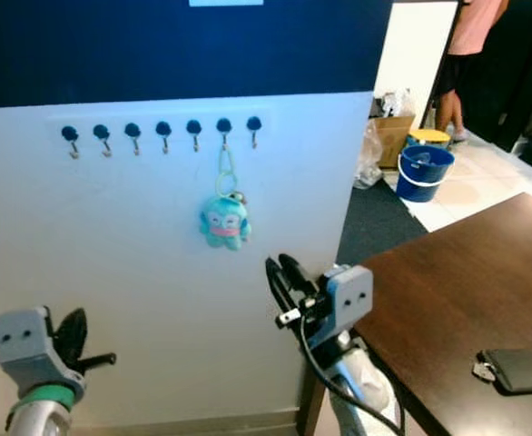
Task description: Hang keys on a hook
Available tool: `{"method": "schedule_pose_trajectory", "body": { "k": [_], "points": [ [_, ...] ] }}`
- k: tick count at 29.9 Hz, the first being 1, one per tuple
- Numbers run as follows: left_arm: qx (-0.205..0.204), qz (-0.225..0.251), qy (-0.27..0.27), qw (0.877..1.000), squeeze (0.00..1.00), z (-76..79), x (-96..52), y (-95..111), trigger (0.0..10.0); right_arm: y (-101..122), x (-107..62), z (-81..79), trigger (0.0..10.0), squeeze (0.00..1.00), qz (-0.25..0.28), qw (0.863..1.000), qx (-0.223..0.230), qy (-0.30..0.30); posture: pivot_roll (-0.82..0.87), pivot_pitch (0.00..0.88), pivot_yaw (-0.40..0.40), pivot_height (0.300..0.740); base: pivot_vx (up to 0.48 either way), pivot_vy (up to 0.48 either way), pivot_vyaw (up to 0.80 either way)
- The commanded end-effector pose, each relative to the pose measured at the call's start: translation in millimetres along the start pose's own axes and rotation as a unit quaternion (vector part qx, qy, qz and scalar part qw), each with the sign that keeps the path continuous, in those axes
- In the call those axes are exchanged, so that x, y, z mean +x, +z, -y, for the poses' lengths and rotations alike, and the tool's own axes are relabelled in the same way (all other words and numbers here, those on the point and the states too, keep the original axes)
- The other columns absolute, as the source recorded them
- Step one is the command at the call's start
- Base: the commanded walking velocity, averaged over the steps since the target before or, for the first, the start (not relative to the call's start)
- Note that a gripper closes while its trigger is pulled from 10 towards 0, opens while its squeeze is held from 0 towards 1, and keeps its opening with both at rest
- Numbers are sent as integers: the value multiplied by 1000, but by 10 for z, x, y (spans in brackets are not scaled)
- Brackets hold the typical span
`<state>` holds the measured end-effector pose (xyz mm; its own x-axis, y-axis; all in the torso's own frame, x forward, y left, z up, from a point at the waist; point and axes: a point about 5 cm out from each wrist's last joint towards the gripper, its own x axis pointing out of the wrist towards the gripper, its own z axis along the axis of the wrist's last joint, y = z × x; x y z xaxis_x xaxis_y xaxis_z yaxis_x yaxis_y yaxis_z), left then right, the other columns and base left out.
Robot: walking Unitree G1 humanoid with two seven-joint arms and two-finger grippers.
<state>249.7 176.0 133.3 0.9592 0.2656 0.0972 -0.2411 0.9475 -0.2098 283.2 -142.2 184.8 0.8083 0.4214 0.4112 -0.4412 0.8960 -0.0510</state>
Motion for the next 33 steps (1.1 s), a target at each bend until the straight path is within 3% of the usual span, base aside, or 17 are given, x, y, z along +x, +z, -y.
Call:
{"method": "schedule_pose_trajectory", "body": {
  "k": [1,2,3,5,7,11,18,21,24,28,33],
  "points": [
    [25,18,17,999,0,-39,-29,34,10000,-17,-61,14,10000,0,-1,999,-11,-32,-102,8,108,740,0,0,0],
    [57,38,33,997,0,-79,-44,78,10000,-81,-117,48,10000,0,-24,997,-31,-61,-102,6,107,740,0,0,0],
    [57,38,33,997,0,-79,-44,78,10000,-81,-117,48,10000,0,-24,997,-31,-61,-102,6,107,740,0,0,0],
    [92,60,57,992,0,-146,-81,122,10000,-247,-269,124,10000,0,-80,989,-39,-116,-101,3,106,740,0,0,0],
    [96,62,61,992,0,-159,-92,124,10000,-296,-316,150,10000,0,-97,986,-40,-131,-101,3,106,740,0,0,0],
    [89,59,82,991,0,-249,-135,101,10000,-401,-478,397,10000,0,-141,964,-77,-212,-101,3,106,740,0,0,0],
    [64,46,57,995,0,-204,-135,74,10000,-403,-459,377,10000,0,-134,969,-67,-199,-106,0,106,740,0,0,0],
    [55,16,-39,998,0,-21,-189,-1,10000,-436,-425,250,10000,0,-132,978,-52,-154,-104,0,104,740,0,0,0],
    [58,7,-76,995,0,57,-233,-37,10000,-459,-437,183,10000,0,-135,980,-48,-137,-104,0,104,740,0,0,0],
    [62,4,-80,995,0,68,-245,-56,10000,-473,-440,147,10000,0,-137,981,-43,-127,-104,0,104,740,0,0,0],
    [76,20,-34,996,0,-39,-199,-58,10000,-488,-438,40,10000,0,-142,984,-51,-100,-102,0,102,740,0,0,0]
  ]
}}
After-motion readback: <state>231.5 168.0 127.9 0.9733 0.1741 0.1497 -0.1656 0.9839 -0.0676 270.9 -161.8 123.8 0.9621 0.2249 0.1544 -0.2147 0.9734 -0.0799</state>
